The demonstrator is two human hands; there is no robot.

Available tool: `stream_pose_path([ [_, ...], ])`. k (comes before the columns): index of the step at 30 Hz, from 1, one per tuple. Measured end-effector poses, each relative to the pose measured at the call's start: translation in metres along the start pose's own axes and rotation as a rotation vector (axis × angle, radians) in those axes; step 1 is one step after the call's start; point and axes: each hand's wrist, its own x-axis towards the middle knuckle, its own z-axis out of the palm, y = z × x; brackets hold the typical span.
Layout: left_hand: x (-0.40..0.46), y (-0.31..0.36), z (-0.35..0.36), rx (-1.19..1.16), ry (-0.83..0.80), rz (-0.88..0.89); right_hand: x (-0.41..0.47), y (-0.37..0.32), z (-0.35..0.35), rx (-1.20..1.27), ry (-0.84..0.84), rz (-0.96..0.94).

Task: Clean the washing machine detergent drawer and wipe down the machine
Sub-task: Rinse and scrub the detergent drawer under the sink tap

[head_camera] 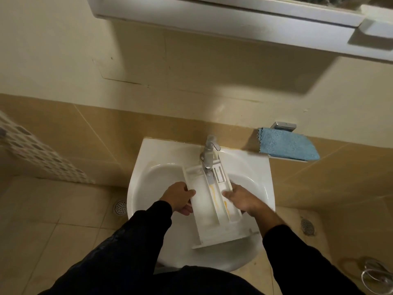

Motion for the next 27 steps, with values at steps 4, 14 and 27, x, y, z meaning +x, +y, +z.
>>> stream_pose_path([
  [4,0.000,0.001,0.002,-0.021,0.009,-0.011,0.016,-0.010,-0.007,-0.102,-0.021,-0.028],
  [14,0.025,0.015,-0.013,-0.139,0.210,0.015,0.043,-0.004,0.006,-0.035,0.107,-0.038],
  [27,0.027,0.015,-0.008,0.106,0.214,0.071,0.010,-0.023,0.097,-0.039,0.442,-0.392],
])
